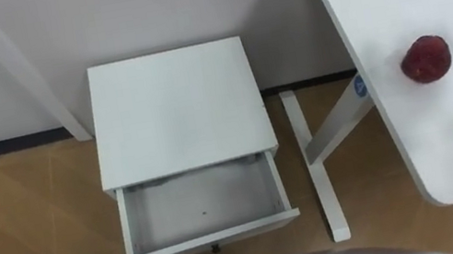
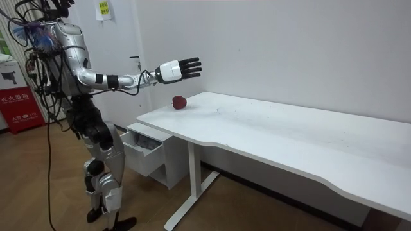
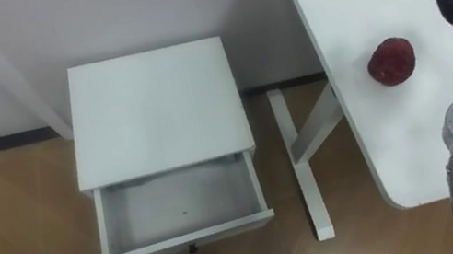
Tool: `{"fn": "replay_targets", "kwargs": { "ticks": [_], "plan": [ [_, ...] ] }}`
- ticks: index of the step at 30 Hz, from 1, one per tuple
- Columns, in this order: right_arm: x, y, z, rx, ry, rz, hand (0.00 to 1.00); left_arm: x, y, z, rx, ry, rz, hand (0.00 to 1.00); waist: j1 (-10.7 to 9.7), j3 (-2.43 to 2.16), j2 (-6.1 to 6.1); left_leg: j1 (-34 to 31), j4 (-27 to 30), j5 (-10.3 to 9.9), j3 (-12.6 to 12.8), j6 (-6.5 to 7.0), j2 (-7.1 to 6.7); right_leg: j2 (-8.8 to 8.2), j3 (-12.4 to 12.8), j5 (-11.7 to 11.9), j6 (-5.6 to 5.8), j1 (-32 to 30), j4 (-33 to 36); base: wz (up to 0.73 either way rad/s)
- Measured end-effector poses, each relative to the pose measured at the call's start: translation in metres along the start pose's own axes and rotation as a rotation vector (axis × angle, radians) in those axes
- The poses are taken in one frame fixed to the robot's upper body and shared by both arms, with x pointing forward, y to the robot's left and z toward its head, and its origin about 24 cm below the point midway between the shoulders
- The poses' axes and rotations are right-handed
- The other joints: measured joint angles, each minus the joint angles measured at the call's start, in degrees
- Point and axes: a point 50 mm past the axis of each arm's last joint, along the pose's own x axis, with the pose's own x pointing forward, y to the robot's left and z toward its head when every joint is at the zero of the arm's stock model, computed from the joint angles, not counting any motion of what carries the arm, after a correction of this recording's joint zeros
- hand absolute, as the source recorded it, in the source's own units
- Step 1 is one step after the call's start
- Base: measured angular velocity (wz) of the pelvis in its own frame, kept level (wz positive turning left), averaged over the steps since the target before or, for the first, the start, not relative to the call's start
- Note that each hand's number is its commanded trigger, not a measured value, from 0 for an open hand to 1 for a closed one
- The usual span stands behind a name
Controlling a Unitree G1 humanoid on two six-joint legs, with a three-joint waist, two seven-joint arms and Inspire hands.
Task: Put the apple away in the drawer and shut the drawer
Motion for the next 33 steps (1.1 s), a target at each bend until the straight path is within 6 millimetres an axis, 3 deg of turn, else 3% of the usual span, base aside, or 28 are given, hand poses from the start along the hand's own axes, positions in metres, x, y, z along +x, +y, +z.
{"fn": "replay_targets", "kwargs": {
  "ticks": [3,7,18,26,33],
  "plan": [
    [-0.002,0.006,-0.003,-0.026,0.01,0.061,0.0,0.0,0.0,0.0,0.0,0.001,-0.001,0.0,-0.04,-0.42,0.75,0.01,0.08,0.0,-0.2,0.0,-0.01,-0.01,-0.36,0.0,0.0,0.12,0.01,0.04],
    [-0.003,0.008,-0.006,-0.044,0.015,0.1,0.0,0.0,0.0,-0.001,0.001,0.002,-0.001,0.0,0.01,-0.61,1.08,-0.01,0.27,0.01,-0.47,0.0,-0.02,-0.04,-0.77,0.0,0.0,0.25,0.01,0.04],
    [-0.008,0.015,-0.007,-0.162,-0.028,0.207,0.0,-0.001,-0.001,-0.003,0.005,0.009,-0.015,0.0,0.28,-0.44,-0.08,-0.13,0.68,0.0,-0.73,0.0,-0.02,-0.09,-1.04,0.0,0.0,0.52,0.11,0.01],
    [-0.013,0.025,-0.007,-0.188,-0.041,0.274,0.0,0.001,-0.002,0.002,0.001,-0.001,-0.024,0.0,0.14,-0.37,-0.08,-0.66,0.95,0.0,-1.33,0.0,-0.01,-0.08,-1.54,0.0,0.0,0.69,0.06,0.03],
    [-0.022,0.031,-0.022,-0.256,0.0,0.346,0.0,0.001,-0.003,0.004,0.008,-0.007,-0.028,0.0,0.37,-0.44,0.14,-1.1,1.29,0.0,-1.66,0.0,-0.02,-0.11,-1.82,0.0,0.0,0.27,0.04,0.02]
  ]
}}
